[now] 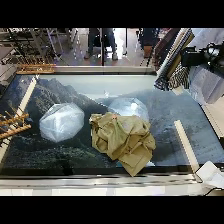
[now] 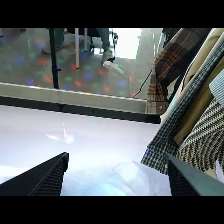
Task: Fold the clothes and pants, and hang the long-sleeved shirts on hangers.
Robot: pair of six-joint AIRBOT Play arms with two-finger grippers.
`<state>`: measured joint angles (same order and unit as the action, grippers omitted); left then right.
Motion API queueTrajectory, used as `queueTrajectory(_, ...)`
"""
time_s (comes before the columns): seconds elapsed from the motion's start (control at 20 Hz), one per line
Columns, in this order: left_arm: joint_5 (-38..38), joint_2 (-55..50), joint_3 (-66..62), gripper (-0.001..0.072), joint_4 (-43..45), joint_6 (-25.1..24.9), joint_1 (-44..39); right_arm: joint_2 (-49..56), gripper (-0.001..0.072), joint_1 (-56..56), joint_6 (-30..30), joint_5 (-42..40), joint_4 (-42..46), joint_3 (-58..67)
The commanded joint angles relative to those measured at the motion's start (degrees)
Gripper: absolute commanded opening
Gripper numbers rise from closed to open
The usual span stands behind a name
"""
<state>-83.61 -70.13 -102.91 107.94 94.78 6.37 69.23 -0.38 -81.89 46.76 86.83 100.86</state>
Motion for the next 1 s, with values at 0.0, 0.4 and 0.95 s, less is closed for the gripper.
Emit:
queueTrajectory(0.0,0.0,0.0,0.0,0.0271,0.0,0.0,0.1,0.0,0.0704,0.1,0.0,0.0,0.0,0.0)
queueTrajectory(0.4,0.0,0.0,0.0,0.0270,0.0,0.0,0.1,0.1,0.0704,0.1,0.0,-2.9,-1.2,0.0)
queueTrajectory(0.95,1.4,-0.5,0.0,0.0273,-0.3,0.7,0.0,-1.1,0.0704,0.1,0.0,-1.7,-8.8,0.0)
